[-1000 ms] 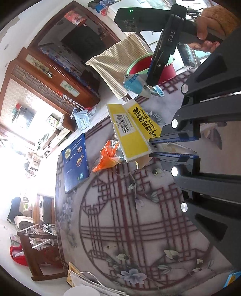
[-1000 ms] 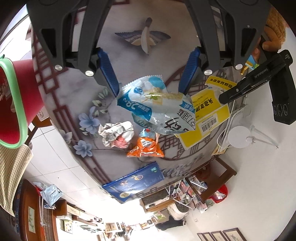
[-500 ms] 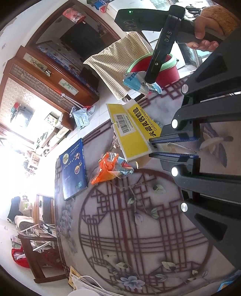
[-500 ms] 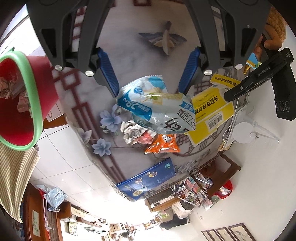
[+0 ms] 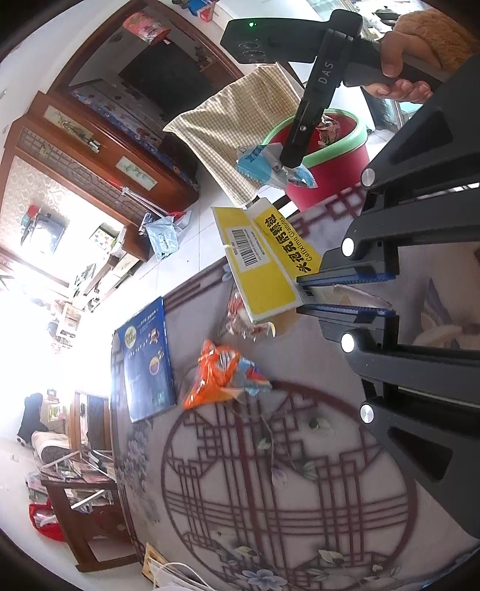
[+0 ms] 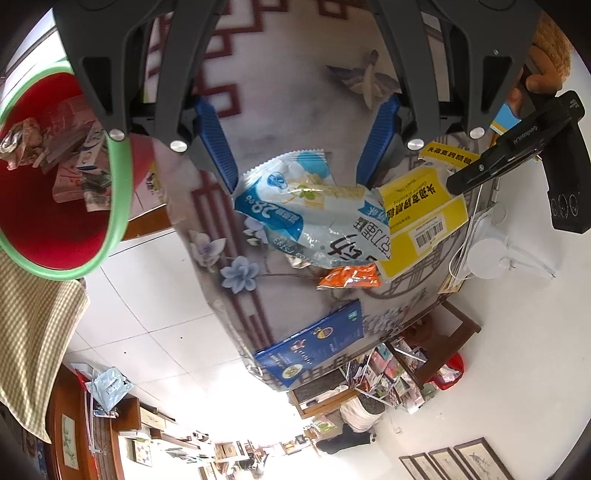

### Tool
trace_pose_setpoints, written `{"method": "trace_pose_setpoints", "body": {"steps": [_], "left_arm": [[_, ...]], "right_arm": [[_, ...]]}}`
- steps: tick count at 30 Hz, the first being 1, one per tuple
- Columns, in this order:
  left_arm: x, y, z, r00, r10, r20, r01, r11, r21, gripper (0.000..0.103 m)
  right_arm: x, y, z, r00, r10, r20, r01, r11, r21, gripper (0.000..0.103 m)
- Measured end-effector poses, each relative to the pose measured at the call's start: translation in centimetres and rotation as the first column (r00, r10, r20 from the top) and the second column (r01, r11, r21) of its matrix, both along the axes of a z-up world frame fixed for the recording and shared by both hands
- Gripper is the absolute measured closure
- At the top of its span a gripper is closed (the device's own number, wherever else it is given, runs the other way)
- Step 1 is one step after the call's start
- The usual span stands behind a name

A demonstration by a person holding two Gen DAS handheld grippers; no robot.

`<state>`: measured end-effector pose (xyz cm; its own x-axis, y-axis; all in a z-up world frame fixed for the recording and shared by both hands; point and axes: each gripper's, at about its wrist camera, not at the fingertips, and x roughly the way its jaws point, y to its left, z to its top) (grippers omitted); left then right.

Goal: Collect trash
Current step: 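Carry the yellow box and snack wrapper over the red bucket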

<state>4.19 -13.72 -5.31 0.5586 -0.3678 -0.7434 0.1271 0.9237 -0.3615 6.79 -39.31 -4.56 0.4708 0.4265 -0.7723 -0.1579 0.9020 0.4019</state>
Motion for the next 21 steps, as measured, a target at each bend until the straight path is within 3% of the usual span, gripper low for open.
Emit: {"method": "trace_pose_setpoints", "body": {"steps": [11, 21], "left_arm": [[0.6, -4.4, 1.2, 1.0, -0.023, 0.011, 0.023, 0.999, 0.032, 0.096], [2.7, -13.2, 1.8, 0.981, -0.191, 0.033, 0.189, 0.981, 0.04, 0.096]], "right_arm": [[0.1, -5.5, -0.3, 0.998, -0.06, 0.002, 0.06, 0.998, 0.034, 0.038], [-1.6, -12.7, -0.4, 0.98, -0.198, 0.009, 0.197, 0.98, 0.035, 0.037]]}}
